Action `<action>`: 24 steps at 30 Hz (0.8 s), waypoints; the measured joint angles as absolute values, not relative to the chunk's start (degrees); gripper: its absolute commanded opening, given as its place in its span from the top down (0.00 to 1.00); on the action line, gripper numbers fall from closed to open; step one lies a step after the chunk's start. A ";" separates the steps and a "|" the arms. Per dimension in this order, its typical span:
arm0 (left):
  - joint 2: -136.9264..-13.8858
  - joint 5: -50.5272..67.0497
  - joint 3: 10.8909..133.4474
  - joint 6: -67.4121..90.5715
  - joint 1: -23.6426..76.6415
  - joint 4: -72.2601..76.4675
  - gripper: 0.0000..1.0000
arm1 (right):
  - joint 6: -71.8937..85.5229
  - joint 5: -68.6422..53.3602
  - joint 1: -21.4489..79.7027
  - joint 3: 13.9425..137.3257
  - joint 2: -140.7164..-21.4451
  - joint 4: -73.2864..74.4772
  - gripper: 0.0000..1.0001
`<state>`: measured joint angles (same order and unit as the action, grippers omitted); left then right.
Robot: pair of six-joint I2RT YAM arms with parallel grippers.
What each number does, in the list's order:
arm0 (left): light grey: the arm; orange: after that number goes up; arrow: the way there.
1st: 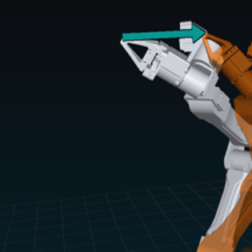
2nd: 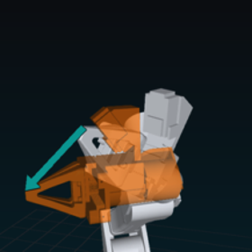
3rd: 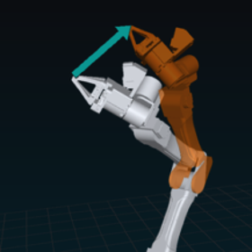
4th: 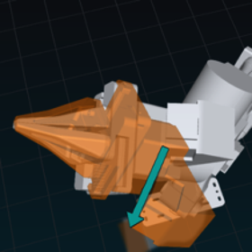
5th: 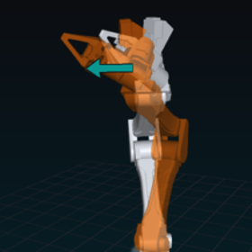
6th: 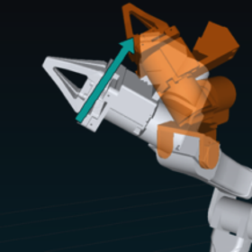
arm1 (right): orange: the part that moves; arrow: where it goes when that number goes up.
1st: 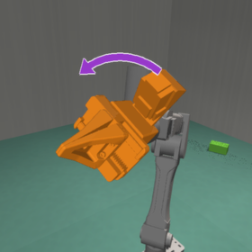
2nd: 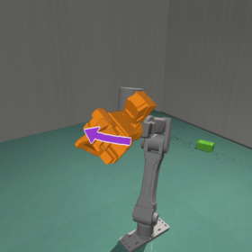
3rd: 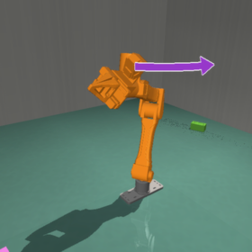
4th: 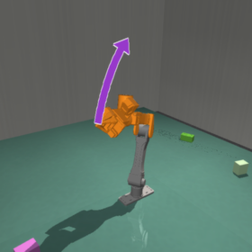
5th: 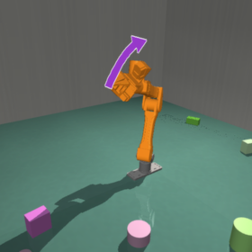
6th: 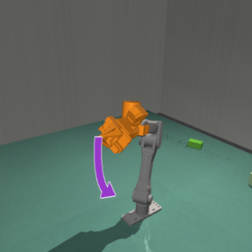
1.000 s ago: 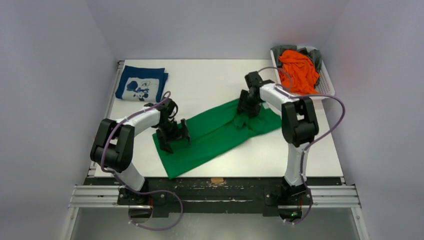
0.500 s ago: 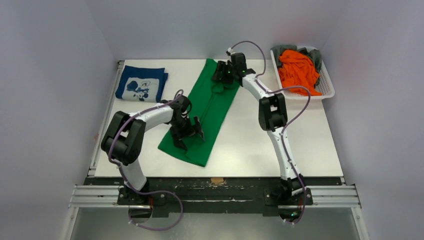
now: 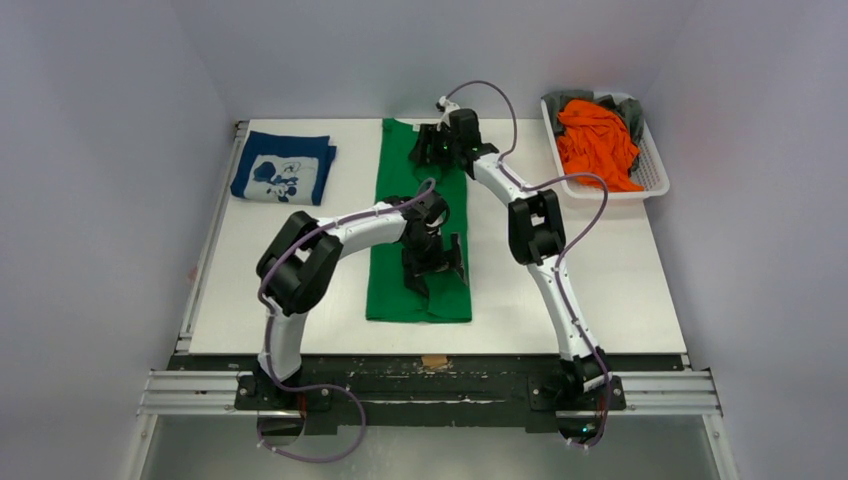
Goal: Fold and stack the t-shirts
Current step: Rotate the tshirt 90 degrees, then grab the bottom of the folded rectangular tshirt with both arms
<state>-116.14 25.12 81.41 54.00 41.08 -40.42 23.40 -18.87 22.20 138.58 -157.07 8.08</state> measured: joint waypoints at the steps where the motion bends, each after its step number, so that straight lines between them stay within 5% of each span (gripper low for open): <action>1: -116.07 24.82 81.45 53.84 41.23 -40.38 0.00 | 22.55 -18.50 22.20 138.26 -156.55 8.84 0.37; 8: -110.61 19.31 81.89 48.73 40.53 -46.13 0.00 | 18.55 -13.54 22.17 132.40 -145.08 16.23 0.37; 15: -89.71 11.68 76.66 44.60 37.58 -49.25 0.00 | 18.02 -11.27 22.15 115.11 -119.74 17.12 0.37; 22: -77.52 9.76 57.52 43.77 25.06 -48.51 0.13 | 21.23 -11.31 22.39 86.35 -96.51 20.53 0.41; 24: -78.32 10.07 54.11 43.68 24.47 -48.42 0.23 | 22.55 -11.75 22.96 78.61 -93.67 21.80 0.41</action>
<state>-78.32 10.07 54.11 43.68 24.47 -48.42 22.55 -11.75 22.96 78.61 -93.67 21.80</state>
